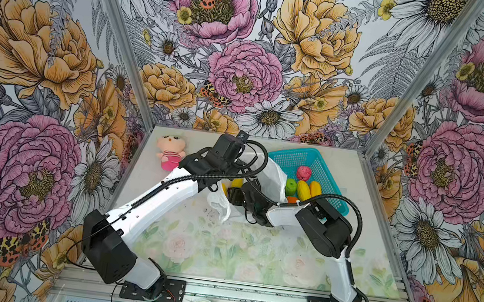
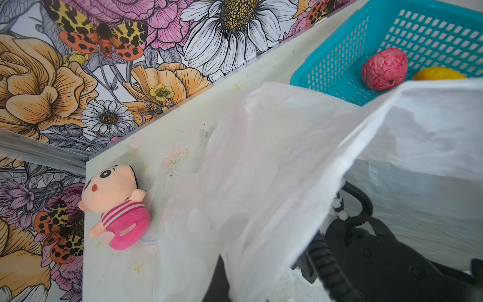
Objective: Untie the knot of the plastic bag and take out the fruit
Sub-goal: Pick up the fruit from the plastic bag.
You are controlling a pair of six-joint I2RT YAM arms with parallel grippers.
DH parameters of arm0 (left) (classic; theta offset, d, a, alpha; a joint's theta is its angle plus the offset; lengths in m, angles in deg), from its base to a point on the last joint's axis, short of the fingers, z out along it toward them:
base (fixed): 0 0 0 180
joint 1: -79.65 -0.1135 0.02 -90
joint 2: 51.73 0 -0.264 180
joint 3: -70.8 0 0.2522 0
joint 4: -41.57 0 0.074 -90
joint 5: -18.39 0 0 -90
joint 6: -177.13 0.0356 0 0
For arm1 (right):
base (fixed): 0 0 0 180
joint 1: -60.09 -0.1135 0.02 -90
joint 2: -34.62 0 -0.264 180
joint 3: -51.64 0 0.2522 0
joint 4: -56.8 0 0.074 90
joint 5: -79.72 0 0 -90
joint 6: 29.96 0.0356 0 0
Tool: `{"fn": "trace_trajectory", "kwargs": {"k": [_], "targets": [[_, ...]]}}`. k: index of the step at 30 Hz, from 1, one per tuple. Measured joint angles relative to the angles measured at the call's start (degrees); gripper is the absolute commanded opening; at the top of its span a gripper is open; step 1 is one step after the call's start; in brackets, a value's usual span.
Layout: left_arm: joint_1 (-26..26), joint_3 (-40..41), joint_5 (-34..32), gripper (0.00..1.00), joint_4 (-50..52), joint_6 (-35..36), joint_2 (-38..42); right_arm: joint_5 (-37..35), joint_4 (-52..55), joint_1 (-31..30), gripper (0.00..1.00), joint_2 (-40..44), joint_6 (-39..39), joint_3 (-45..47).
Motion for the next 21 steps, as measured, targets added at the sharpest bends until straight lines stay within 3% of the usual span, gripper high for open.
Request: {"fn": "trace_trajectory", "kwargs": {"k": [6, 21], "targets": [[0.0, 0.0, 0.0, 0.0, 0.0, 0.0, 0.0, 2.0, -2.4, 1.6, 0.32, -0.2, -0.4, 0.5], [0.0, -0.9, -0.3, 0.0, 1.3, 0.0, -3.0, 5.4, -20.7, 2.0, 0.12, 12.3, -11.0, 18.6]]}}
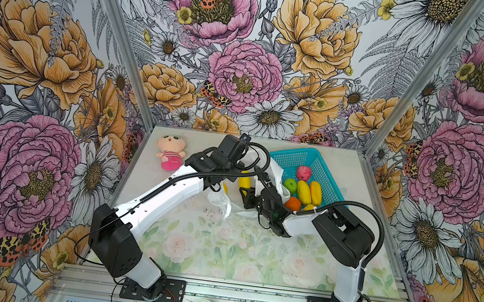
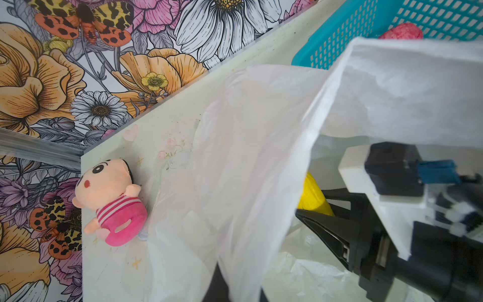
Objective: Untie the knot of the plastic bag and take out the fruit
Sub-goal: Pick up the fruit from the plastic bag.
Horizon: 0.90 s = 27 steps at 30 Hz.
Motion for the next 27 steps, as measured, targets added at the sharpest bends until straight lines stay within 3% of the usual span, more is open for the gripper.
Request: {"fn": "trace_trajectory", "kwargs": {"k": [8, 13, 18, 27], "targets": [[0.0, 0.0, -0.5, 0.0, 0.1, 0.0, 0.0, 1.5, -9.7, -1.8, 0.1, 6.1, -7.5, 7.4], [0.0, 0.0, -0.7, 0.0, 0.2, 0.0, 0.0, 0.7, -11.0, -3.6, 0.07, 14.1, -12.8, 12.8], [0.0, -0.1, -0.7, 0.0, 0.2, 0.0, 0.0, -1.3, -10.4, -7.1, 0.06, 27.0, -18.4, 17.2], [-0.1, -0.7, -0.7, 0.0, 0.7, 0.0, 0.0, -7.5, -2.4, -7.0, 0.04, 52.7, -24.0, 26.0]]}}
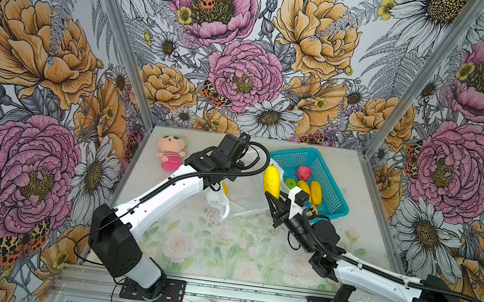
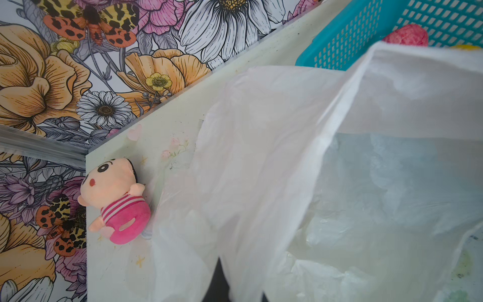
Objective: Untie the knot of the plastic bag and take out the fruit
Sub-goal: Pick up the fruit from the plastic bag, then place the fruit in the basket.
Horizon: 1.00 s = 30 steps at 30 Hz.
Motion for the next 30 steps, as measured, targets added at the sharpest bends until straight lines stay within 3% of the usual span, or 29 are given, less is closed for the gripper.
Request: {"fn": "trace_trajectory", "kwargs": {"k": [8, 13, 15, 18, 23, 30], "targets": [[0.0, -0.1, 0.0, 0.0, 0.2, 0.0, 0.0, -6.9, 9.3, 0.4, 0.02, 16.9, -3.0, 3.0], [0.0, -0.1, -0.2, 0.0, 0.2, 0.0, 0.0, -15.9, 15.0, 3.5, 0.02, 19.7, -2.8, 3.2], [0.0, -0.1, -0.2, 0.0, 0.2, 0.0, 0.0, -18.1, 18.7, 7.8, 0.03, 18.9, -0.9, 2.9], [0.0, -0.1, -0.2, 0.0, 0.5, 0.0, 0.0, -17.4, 24.0, 15.5, 0.03, 15.0, 3.3, 0.6], [0.0, -0.2, -0.2, 0.0, 0.6, 0.0, 0.0, -7.5, 29.7, 27.4, 0.0, 1.3, 11.2, -6.5], [0.1, -0.3, -0.2, 0.0, 0.6, 0.0, 0.0, 3.3, 32.9, 33.4, 0.0, -18.8, 17.2, -14.2]]}}
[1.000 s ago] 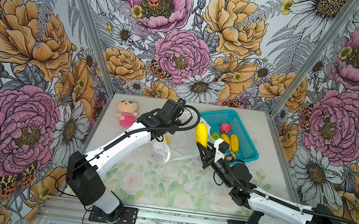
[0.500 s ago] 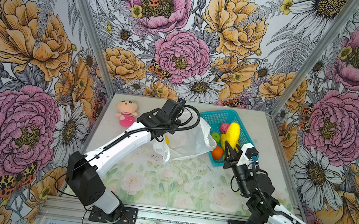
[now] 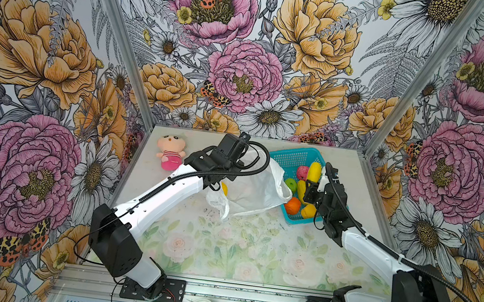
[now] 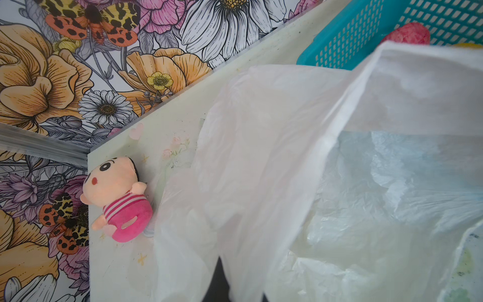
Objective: Untie the knot of the plastic bag and take out the fruit
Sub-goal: Place the fruit in the basket.
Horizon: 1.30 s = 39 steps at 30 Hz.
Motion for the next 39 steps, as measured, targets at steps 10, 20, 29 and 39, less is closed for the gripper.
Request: {"fn": "trace_trajectory", "kwargs": {"k": [10, 20, 29, 39], "targets": [[0.0, 0.0, 0.0, 0.0, 0.2, 0.0, 0.0, 6.7, 1.6, 7.3, 0.0, -12.4, 1.8, -4.6], [0.0, 0.0, 0.0, 0.0, 0.2, 0.0, 0.0, 9.5, 1.8, 11.8, 0.29, -12.4, 5.7, -4.7], [0.3, 0.0, 0.0, 0.0, 0.3, 0.0, 0.0, 11.4, 1.3, 12.4, 0.59, -12.0, 7.0, -3.7], [0.3, 0.0, -0.2, 0.0, 0.3, 0.0, 0.0, 10.1, 1.8, 12.3, 0.6, 1.4, 5.1, 2.0]]}}
